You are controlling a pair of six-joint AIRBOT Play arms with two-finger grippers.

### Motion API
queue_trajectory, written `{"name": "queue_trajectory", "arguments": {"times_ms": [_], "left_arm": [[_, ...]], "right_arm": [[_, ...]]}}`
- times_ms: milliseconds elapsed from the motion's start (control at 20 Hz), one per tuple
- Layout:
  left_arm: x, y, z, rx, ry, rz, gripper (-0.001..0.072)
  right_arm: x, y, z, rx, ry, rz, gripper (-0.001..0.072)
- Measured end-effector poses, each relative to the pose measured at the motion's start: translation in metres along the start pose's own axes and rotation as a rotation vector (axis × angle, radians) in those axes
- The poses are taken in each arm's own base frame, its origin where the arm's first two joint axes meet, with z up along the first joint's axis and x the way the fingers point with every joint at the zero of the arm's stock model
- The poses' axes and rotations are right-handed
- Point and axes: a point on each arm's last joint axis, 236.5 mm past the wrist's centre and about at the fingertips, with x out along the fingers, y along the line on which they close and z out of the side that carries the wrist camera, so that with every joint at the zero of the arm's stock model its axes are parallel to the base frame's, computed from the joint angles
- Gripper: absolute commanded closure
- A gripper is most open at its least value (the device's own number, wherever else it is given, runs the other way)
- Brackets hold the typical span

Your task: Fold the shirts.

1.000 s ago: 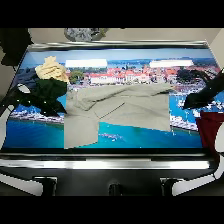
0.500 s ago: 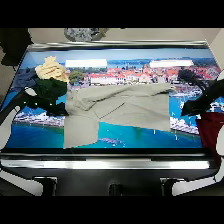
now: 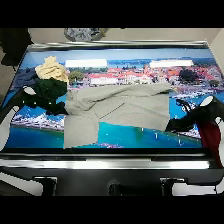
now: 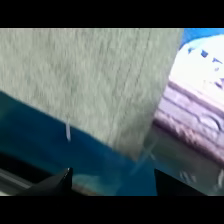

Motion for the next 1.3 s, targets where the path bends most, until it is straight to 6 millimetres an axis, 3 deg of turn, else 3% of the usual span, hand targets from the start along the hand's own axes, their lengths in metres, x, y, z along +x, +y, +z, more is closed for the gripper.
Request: {"name": "queue_trajectory", "arguments": {"times_ms": [150,250,400,450,500,700,800,900,950,1050,1100,1200,1250,1300], "left_arm": [[-0.004,-0.004,-0.001,0.017,-0.003,-0.006,0.0672],[-0.006,-0.006,-0.001,0.022,-0.004,-0.009,0.0671],[-0.007,-0.007,-0.002,0.026,-0.004,-0.010,0.0671],[-0.007,-0.007,-0.002,0.026,-0.004,-0.011,0.0672],[-0.007,-0.007,-0.002,0.026,-0.004,-0.012,0.0672],[-0.015,-0.012,-0.001,0.033,0.002,-0.017,0.0675],[-0.038,-0.025,0.008,0.063,-0.029,-0.015,0.0676],[-0.087,-0.051,0.031,0.134,-0.154,0.002,0.0676],[-0.126,-0.070,0.045,0.174,-0.265,0.017,0.0675],[-0.225,-0.123,0.064,0.279,-0.545,0.044,0.0674],[-0.280,-0.153,0.062,0.338,-0.699,0.056,0.0675],[-0.397,-0.216,0.030,0.448,-1.039,0.075,0.0675],[-0.447,-0.243,0.002,0.494,-1.200,0.078,0.0675],[-0.485,-0.262,-0.027,0.525,-1.324,0.084,0.0675]], "right_arm": [[0.008,0.006,0.012,0.032,-0.071,0.030,0.0113],[0.010,0.004,0.021,0.048,-0.118,0.023,0.0189],[0.011,-0.002,0.028,0.079,-0.154,0.004,0.0368],[0.012,-0.003,0.029,0.082,-0.158,0.002,0.0542],[0.013,-0.005,0.030,0.088,-0.163,-0.005,0.0664],[0.010,0.000,0.025,0.044,-0.138,0.004,0.0668],[-0.018,0.007,0.038,-0.026,-0.190,-0.015,0.0668],[-0.075,0.019,0.064,-0.122,-0.319,-0.074,0.0667],[-0.117,0.029,0.078,-0.181,-0.414,-0.125,0.0667],[-0.229,0.055,0.097,-0.300,-0.656,-0.295,0.0667],[-0.296,0.078,0.097,-0.357,-0.811,-0.395,0.0667],[-0.406,0.125,0.065,-0.437,-1.060,-0.583,0.0667],[-0.453,0.151,0.037,-0.465,-1.176,-0.670,0.0667],[-0.489,0.175,0.009,-0.485,-1.274,-0.740,0.0667]]}}
